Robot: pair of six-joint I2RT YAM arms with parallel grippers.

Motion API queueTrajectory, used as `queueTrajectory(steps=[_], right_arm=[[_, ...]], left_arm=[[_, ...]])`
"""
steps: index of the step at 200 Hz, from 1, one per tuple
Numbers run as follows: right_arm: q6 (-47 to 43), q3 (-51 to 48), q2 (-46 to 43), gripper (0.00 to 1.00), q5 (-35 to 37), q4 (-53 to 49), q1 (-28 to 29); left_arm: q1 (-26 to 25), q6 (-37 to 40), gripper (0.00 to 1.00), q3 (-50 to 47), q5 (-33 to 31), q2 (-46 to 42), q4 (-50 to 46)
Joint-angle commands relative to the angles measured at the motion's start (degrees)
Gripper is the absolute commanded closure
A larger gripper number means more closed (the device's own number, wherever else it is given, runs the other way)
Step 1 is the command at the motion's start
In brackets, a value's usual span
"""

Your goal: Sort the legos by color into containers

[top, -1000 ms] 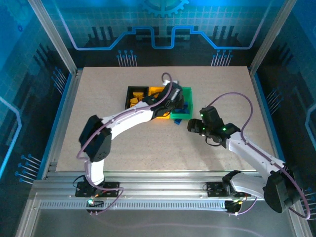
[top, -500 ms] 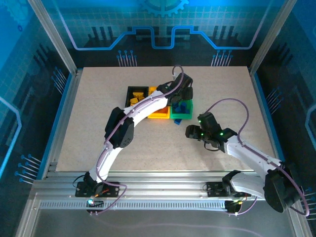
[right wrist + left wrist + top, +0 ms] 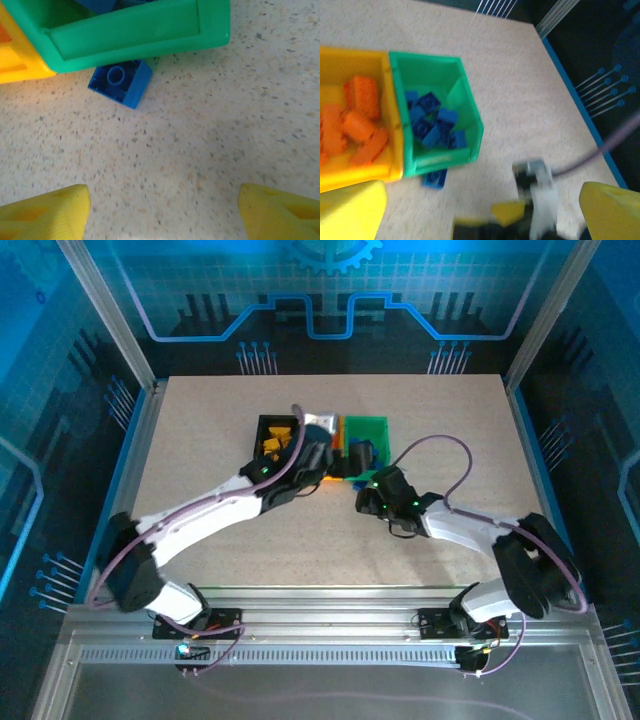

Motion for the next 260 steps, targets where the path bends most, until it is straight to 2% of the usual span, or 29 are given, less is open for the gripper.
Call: queueTrajectory(steps=[1, 37, 95, 119, 154, 204, 232, 260], right_arm=[[2.88, 2.60, 4.85, 0.21, 3.41, 6.67, 0.87], [1.92, 6.85, 12.04, 0.21, 4.90, 9.17, 1.75], [3.72, 15.11, 19.64, 0.24, 12.35, 1.57, 2.58], [4.62, 16.71, 21.58, 0.30, 15.26, -0.95, 3.41], [5.02, 16.38, 22.88, 0.44, 16.44, -1.50, 3.25], [3.27, 13.06, 20.91, 0.60, 15.48, 1.13, 3.23], [1.74, 8.69, 16.29, 0.64, 13.97, 1.93, 3.33], [-1.48, 2.79, 7.80, 0.65, 9.75, 2.50, 3.39]], left_arm=[[-0.31, -4.58, 0.01, -11.63, -1.32, -6.39, 3.49], [-0.56, -8.59, 0.01, -24.78, -2.40, -16.47, 3.62], [-0.56, -11.41, 0.01, -30.54, -3.18, -21.13, 2.52], [-0.56, -11.95, 0.01, -30.90, -2.47, -20.55, 3.02], [-0.58, -12.60, 0.01, -31.62, -2.32, -20.27, 3.01], [-0.64, -12.89, 0.01, -32.02, -1.94, -20.43, 2.38], [-0.67, -13.19, 0.01, -32.13, -2.15, -20.75, 1.61], [-0.65, -13.12, 0.01, -32.65, -2.55, -21.55, 1.39]])
